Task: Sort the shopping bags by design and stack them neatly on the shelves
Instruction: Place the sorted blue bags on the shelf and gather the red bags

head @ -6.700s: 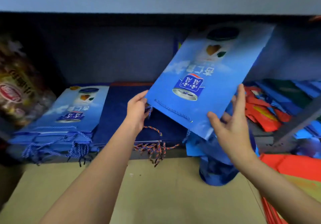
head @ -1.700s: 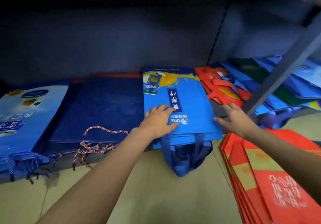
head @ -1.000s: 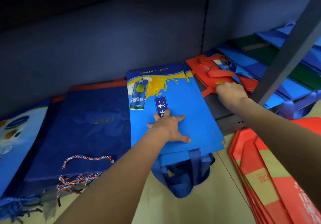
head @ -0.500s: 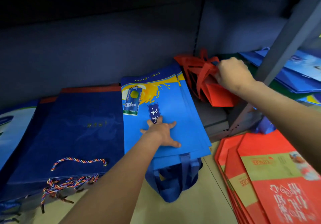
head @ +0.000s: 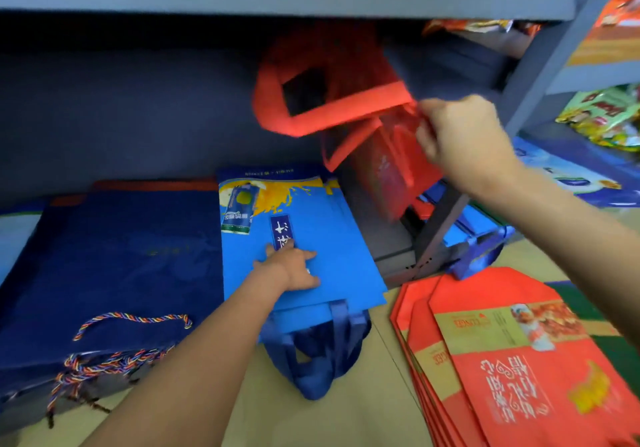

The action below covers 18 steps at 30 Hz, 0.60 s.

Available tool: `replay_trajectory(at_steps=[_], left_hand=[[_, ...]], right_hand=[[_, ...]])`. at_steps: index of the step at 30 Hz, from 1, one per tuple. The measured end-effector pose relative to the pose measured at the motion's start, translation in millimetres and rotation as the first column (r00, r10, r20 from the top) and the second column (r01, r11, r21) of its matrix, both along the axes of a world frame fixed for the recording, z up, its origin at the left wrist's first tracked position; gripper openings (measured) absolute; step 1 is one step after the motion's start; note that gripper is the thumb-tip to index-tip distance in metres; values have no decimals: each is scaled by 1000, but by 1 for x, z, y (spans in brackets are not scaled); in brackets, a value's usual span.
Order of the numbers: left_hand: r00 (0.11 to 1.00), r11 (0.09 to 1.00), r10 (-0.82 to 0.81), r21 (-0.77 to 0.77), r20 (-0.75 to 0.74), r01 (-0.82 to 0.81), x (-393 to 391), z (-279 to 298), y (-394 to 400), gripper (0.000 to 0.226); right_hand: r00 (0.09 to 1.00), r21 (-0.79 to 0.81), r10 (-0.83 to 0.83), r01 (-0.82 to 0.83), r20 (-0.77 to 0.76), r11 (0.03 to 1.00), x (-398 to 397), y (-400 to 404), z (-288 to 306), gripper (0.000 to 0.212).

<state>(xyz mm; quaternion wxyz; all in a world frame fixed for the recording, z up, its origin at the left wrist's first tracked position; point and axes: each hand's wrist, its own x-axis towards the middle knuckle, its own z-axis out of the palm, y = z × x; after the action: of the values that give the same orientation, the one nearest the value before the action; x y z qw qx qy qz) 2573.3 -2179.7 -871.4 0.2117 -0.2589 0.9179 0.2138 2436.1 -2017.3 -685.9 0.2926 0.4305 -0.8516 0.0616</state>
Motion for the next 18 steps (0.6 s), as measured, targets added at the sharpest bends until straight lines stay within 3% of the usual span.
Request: replay_trajectory(at_steps=[2, 5, 8, 10, 12, 14, 15, 17, 18], left_hand=[[930, 968, 226, 170, -291, -182, 10, 2, -4, 62], [617, 843, 538, 379, -574, -382, 40, 8, -26, 56], [310, 615, 784, 606, -538, -504, 70, 12, -50, 43], [233, 489, 872, 734, -431, -472, 79, 16, -55, 33], [314, 582, 813, 656, -491, -480, 79, 16, -56, 34], [505, 745, 666, 460, -549, -482, 72, 18, -53, 42], [602, 809, 587, 370, -541, -456, 67, 19, -51, 49], [730, 846, 530, 322, -432, -424, 55, 22, -42, 57], [763, 848, 523, 319, -380, -423, 51, 23, -37, 58]], right_hand=[[998, 108, 60, -63, 31, 992, 16, 4, -18, 22], [954, 278, 147, -221, 263, 935, 35, 25, -62, 37], [861, 526, 97, -390, 500, 756, 44, 52, -95, 36], [796, 574, -53, -387, 603, 722, 43, 65, -107, 33], [775, 554, -173, -257, 608, 792, 31, 72, -115, 36], [674, 423, -283, -49, 683, 905, 16, 77, -126, 39], [543, 325, -301, 54, 784, 944, 15, 78, -134, 41], [102, 145, -175, 252, 979, 957, 27, 75, -150, 38], [-84, 82, -57, 344, 995, 935, 38, 73, -156, 34]])
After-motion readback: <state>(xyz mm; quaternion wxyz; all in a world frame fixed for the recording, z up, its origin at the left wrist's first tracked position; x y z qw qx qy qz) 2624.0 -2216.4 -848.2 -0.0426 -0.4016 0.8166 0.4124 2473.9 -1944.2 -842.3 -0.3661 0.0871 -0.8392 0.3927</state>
